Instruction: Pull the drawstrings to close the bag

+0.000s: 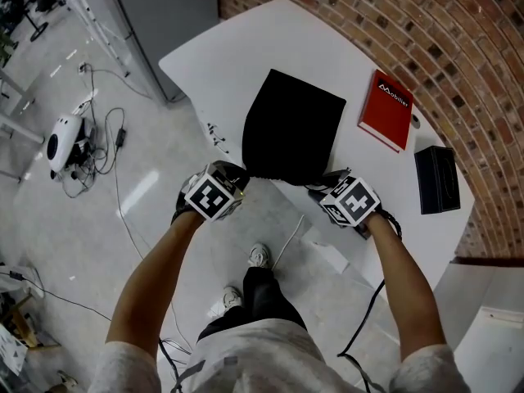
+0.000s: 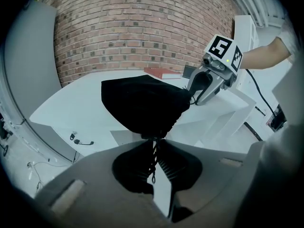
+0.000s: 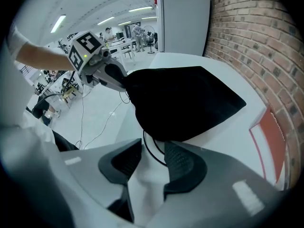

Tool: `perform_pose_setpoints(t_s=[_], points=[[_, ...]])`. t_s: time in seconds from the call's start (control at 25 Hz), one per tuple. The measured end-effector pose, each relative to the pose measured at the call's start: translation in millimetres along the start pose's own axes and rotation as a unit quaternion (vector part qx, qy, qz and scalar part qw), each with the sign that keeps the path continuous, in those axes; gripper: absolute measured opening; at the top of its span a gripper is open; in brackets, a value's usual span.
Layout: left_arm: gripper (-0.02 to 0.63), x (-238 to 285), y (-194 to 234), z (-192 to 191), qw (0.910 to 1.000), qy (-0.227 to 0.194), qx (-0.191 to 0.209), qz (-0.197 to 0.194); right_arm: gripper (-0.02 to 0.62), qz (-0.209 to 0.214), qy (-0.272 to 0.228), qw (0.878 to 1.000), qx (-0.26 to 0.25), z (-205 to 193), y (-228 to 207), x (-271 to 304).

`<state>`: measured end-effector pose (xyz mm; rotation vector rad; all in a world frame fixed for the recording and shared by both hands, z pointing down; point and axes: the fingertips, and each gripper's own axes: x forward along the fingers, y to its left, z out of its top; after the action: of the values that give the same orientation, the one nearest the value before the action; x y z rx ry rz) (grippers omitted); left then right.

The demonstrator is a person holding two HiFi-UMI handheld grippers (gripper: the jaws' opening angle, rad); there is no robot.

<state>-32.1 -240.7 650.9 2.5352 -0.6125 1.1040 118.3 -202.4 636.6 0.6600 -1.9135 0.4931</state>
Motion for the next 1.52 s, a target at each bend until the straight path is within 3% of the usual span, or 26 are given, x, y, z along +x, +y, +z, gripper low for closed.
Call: perform_pose_setpoints(t_s=[0.24, 0.52, 0.84, 1.52], points=[[0.012, -2, 3, -2, 1.0, 0.003, 0.007, 0.005, 0.12, 0.0, 0.006, 1.0, -0.007, -1, 4, 0], [0.009, -8, 2, -2, 0.9999, 0.007, 0.009, 0.007, 0.019, 0.005, 0.027, 0.999, -0.037, -3, 12, 1], [0.006, -13, 3, -2, 0.9997, 0.005, 0.017, 0.015, 0.011, -0.01, 0.029, 0.999, -0.038, -5, 12, 3], [0.006, -63, 13, 62, 0.9935, -0.036, 0.075, 0.078, 0.011, -0.148, -0.056, 0.987, -0.036, 27, -25, -48]])
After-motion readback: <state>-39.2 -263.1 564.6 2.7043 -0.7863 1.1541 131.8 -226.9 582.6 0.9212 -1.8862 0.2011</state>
